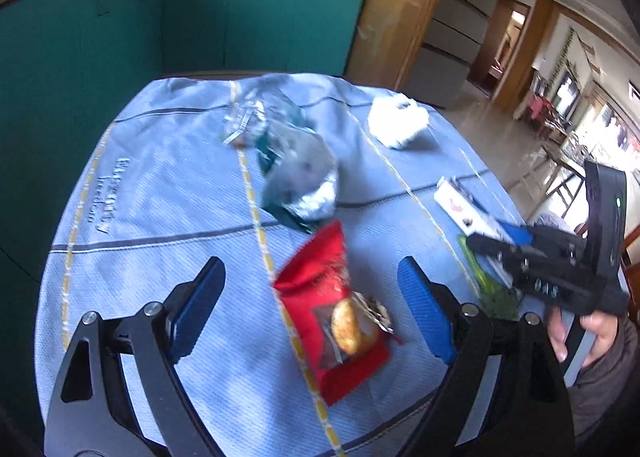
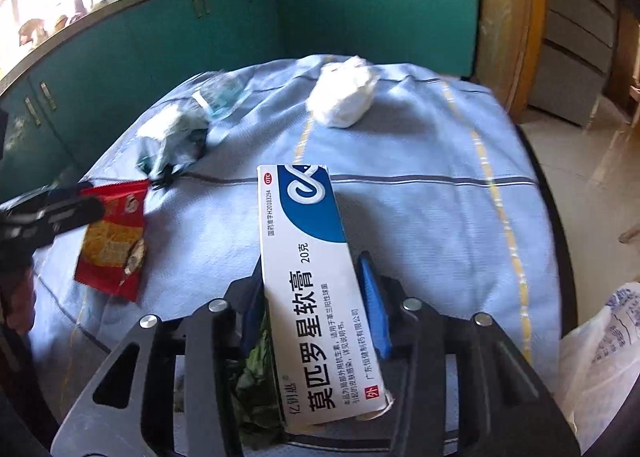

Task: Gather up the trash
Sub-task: 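Grasp red snack packet with left tool while right tool grasps white ointment box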

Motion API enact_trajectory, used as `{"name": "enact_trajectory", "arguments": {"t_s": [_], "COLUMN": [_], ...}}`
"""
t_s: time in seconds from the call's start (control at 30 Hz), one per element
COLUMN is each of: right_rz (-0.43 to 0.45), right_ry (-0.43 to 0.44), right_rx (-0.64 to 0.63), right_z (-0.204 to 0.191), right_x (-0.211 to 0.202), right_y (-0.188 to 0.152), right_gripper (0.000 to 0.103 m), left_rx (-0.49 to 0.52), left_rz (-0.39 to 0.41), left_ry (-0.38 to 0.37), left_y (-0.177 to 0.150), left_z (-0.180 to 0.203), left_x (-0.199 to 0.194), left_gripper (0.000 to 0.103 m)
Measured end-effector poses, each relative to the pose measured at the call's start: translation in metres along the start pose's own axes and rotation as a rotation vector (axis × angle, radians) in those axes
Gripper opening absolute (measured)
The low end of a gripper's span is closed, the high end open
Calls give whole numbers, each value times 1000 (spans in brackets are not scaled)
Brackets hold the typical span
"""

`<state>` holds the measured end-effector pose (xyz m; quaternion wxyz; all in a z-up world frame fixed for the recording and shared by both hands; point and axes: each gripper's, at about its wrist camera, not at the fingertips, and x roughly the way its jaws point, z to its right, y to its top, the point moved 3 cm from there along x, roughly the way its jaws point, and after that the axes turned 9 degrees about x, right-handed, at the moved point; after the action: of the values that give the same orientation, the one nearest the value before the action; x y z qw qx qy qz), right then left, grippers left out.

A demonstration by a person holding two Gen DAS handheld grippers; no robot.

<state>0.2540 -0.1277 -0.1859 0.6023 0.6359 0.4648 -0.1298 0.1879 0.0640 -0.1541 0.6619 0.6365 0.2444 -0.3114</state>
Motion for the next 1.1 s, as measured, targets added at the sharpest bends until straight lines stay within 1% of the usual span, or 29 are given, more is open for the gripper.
{"name": "enact_trajectory", "arguments": {"t_s": [0.1,0.13,0.17,0.2,0.27,0.3,0.33,0.37,0.43,0.5,0.67,0.7,0.73,0.77,0.9,1.03,1.1], "right_rz": [29,30,30,28,25,24,23,21,20,18,0,5,8,9,37,83,97], "right_ry": [-11,-8,1,10,16,15,14,13,10,10,31,37,38,40,37,4,-13], "right_rx": [48,62,81,93,106,107,106,104,106,106,98,91,79,69,51,81,103], "right_z": [13,15,19,21,23,23,22,22,22,21,18,17,14,12,8,15,20], "right_x": [-6,-7,-8,-8,-9,-9,-8,-7,-7,-6,-4,-6,-7,-7,-13,-22,-24], "right_y": [3,3,3,2,1,1,0,0,0,0,-2,-3,-3,-4,-4,0,2], "right_gripper": [44,44,44,44,44,45,50,52,64,68,68,65,53,46,43,43,43], "left_rx": [37,54,67,78,88,92,96,102,107,115,116,117,117,116,107,105,111], "left_rz": [3,10,16,22,28,26,23,18,30,48,95,104,111,116,129,122,112], "left_ry": [3,13,20,23,14,7,5,6,13,25,28,31,33,37,63,98,100], "left_y": [-2,-2,-2,-2,-2,-3,-2,-3,-3,-3,1,2,3,4,5,5,3], "left_z": [10,14,16,19,22,23,24,25,26,27,29,30,30,30,28,26,27], "left_x": [2,3,2,2,1,2,2,3,2,0,-8,-9,-10,-10,-11,-9,-7], "left_gripper": [87,84,75,70,55,51,41,38,37,36,36,36,36,36,36,38,38]}}
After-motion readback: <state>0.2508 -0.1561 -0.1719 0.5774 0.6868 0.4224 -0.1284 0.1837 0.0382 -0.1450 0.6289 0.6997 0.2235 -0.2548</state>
